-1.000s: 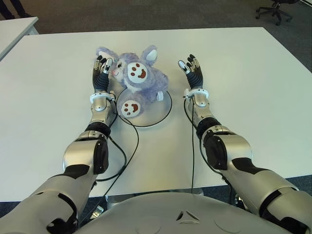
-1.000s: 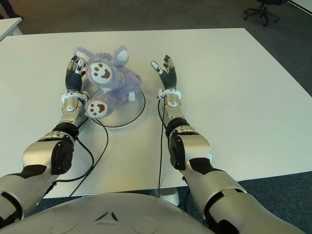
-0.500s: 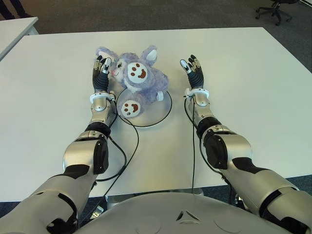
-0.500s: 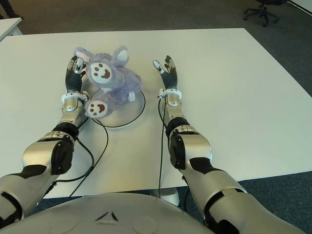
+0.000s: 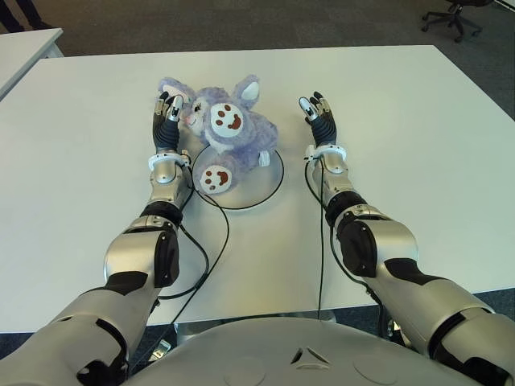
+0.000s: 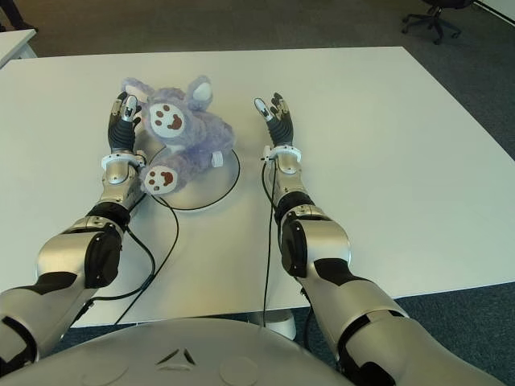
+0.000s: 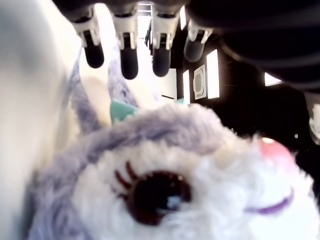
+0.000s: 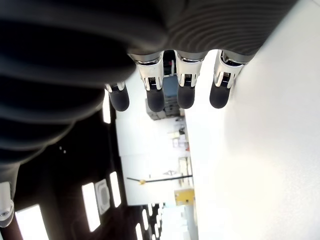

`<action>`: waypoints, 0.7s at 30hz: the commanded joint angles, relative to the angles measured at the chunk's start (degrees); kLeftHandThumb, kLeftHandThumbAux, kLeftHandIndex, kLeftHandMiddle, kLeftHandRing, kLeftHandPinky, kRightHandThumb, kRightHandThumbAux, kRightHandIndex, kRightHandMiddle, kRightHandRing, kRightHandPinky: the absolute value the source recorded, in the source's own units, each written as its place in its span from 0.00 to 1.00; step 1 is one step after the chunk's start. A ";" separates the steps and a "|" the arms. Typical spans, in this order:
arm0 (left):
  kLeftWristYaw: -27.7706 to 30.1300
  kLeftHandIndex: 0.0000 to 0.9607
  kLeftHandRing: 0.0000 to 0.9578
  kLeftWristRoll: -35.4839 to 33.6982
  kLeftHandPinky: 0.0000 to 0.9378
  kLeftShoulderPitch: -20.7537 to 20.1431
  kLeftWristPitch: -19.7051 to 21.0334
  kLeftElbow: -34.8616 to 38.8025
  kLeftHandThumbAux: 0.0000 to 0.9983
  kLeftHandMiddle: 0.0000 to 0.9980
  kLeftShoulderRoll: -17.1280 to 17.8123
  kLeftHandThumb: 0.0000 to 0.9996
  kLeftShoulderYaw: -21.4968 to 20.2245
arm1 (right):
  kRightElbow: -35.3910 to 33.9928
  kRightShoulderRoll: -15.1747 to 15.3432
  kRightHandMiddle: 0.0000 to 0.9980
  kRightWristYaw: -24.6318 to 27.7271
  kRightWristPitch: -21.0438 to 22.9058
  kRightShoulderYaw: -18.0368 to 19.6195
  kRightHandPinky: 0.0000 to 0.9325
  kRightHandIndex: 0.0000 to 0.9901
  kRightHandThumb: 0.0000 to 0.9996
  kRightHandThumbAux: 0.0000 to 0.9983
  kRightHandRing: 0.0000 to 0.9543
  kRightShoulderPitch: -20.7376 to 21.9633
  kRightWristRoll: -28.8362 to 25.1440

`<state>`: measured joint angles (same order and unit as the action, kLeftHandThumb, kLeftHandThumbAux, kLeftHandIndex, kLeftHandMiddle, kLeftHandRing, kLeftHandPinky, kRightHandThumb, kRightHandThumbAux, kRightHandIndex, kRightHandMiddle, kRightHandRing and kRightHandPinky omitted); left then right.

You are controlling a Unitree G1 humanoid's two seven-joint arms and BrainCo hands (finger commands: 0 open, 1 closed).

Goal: Put the doll into the plate.

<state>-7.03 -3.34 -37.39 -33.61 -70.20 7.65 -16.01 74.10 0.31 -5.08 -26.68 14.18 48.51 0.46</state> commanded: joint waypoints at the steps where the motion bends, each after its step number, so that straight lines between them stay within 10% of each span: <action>1: 0.60 0.00 0.14 -0.61 0.12 6.30 0.85 -3.67 0.33 0.14 -1.74 0.00 -0.59 | 2.01 0.16 0.02 0.01 3.02 0.12 0.00 0.01 0.00 0.49 0.00 -2.28 -0.24; 21: 1.35 0.00 0.13 -0.75 0.12 6.14 0.73 -3.65 0.34 0.13 -2.04 0.00 -1.27 | 2.69 1.00 0.01 1.02 6.18 -0.05 0.00 0.00 0.00 0.47 0.00 -3.64 -0.07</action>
<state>-6.48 -3.35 -37.36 -33.57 -70.25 7.55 -16.85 74.28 1.38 -4.10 -24.80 13.99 48.39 0.50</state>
